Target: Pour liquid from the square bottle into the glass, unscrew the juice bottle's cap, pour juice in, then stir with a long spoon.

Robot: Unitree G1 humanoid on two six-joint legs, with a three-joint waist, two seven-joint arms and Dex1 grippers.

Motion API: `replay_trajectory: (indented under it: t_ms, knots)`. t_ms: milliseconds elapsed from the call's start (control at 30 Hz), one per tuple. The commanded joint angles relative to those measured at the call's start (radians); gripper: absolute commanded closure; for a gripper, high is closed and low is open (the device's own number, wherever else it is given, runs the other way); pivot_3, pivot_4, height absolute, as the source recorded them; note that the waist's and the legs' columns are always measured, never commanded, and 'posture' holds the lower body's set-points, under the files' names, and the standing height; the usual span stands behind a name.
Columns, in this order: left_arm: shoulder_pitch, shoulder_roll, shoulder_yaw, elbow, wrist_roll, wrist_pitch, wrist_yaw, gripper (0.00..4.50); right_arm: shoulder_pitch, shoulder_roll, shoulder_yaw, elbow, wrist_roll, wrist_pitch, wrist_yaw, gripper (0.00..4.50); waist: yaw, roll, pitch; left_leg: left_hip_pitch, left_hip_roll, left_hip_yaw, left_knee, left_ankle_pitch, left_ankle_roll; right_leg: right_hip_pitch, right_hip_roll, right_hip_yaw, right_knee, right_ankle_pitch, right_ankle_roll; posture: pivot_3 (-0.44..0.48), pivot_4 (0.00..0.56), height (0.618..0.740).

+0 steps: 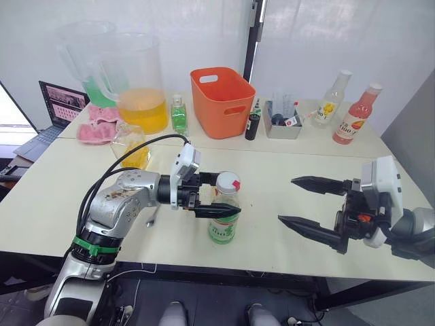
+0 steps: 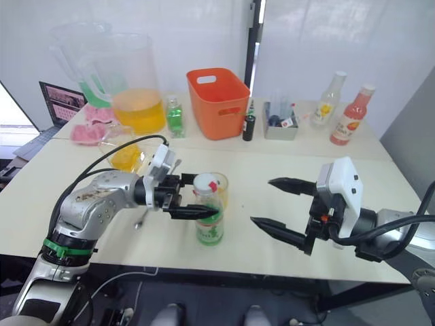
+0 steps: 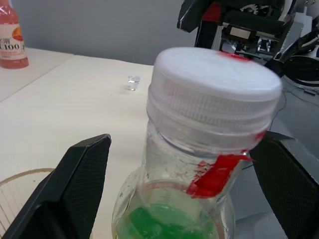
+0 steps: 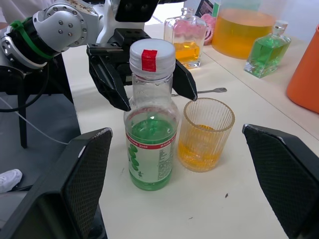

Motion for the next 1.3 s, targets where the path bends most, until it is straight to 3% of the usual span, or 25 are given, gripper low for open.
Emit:
replay_trajectory:
  t_ms: [33,233,333,633,767,1300]
  knots:
    - [-0.006,-0.005,0.010,-0.049,-0.015,0.004,0.013,0.55,-0.002,-0.004,-0.005,-0.017,-0.011,-0.036,-0.006,0.00,0.000,0.000,0.000,0.000,0.000,0.000,0.000,0.000,0.000,0.000,0.000,0.000,0.000,0.000,0.000,0.000,0.150,0.740]
    - [0.005,0.000,0.012,-0.057,-0.011,-0.010,0.008,2.43,-0.020,-0.017,0.017,-0.005,-0.019,-0.046,0.000,0.00,0.000,0.000,0.000,0.000,0.000,0.000,0.000,0.000,0.000,0.000,0.000,0.000,0.000,0.000,0.000,0.000,0.150,0.740]
    - [0.004,0.004,0.012,-0.057,-0.015,-0.010,0.003,3.02,-0.029,-0.018,0.023,-0.001,-0.010,-0.038,-0.006,0.00,0.000,0.000,0.000,0.000,0.000,0.000,0.000,0.000,0.000,0.000,0.000,0.000,0.000,0.000,0.000,0.000,0.150,0.740]
    - [-0.004,0.007,0.006,-0.043,0.010,-0.063,-0.023,3.03,-0.322,0.100,0.210,0.059,0.152,0.019,-0.249,0.00,-0.005,0.000,0.000,0.000,0.000,-0.001,0.000,0.000,0.000,0.000,0.000,0.000,0.000,0.000,0.000,0.000,0.150,0.740]
    - [-0.013,0.006,-0.002,-0.045,0.015,-0.087,-0.037,3.03,-0.421,0.171,0.348,0.081,0.116,0.055,-0.337,0.00,-0.002,0.000,0.000,-0.002,0.000,-0.001,0.000,0.000,0.001,-0.001,0.000,0.000,0.000,0.000,0.000,0.000,0.150,0.740]
    - [-0.025,-0.012,-0.016,0.033,0.096,-0.211,-0.077,3.03,-0.566,0.236,0.511,0.113,-0.016,0.138,-0.390,0.00,0.000,0.000,0.000,-0.002,0.000,-0.002,0.000,0.001,0.002,-0.001,0.001,0.000,0.001,0.000,0.000,0.000,0.150,0.740]
